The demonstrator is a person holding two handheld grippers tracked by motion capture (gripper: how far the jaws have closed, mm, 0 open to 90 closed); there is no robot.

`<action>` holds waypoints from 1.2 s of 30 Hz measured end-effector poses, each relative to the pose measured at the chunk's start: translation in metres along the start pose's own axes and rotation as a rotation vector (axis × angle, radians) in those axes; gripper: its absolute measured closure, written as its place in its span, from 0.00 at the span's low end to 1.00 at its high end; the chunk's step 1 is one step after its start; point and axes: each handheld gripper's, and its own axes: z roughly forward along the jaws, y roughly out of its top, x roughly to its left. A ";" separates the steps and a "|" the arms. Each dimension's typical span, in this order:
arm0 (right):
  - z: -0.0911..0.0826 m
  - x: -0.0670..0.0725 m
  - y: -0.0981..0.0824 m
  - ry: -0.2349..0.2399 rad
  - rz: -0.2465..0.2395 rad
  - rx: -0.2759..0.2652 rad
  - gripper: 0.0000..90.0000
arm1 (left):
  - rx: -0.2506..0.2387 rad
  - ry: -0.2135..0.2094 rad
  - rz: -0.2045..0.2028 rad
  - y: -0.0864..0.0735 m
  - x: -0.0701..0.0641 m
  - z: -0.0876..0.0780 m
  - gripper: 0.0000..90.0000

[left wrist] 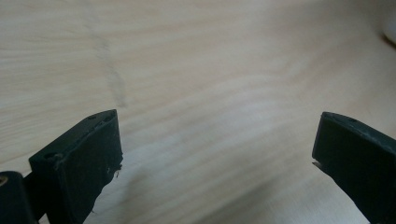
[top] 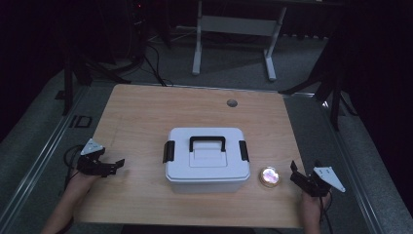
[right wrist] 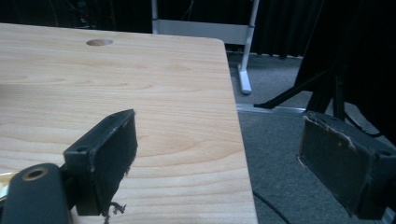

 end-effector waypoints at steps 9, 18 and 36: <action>0.000 0.000 0.000 0.012 0.004 0.002 0.12 | 0.091 -0.086 0.142 0.004 -0.001 -0.005 0.01; 0.000 0.000 0.000 0.025 -0.004 0.009 0.12 | 0.210 -0.158 0.293 0.010 -0.006 -0.010 0.01; 0.001 0.002 0.001 0.037 -0.020 0.021 0.12 | 0.480 -0.300 0.499 0.023 -0.014 -0.023 0.01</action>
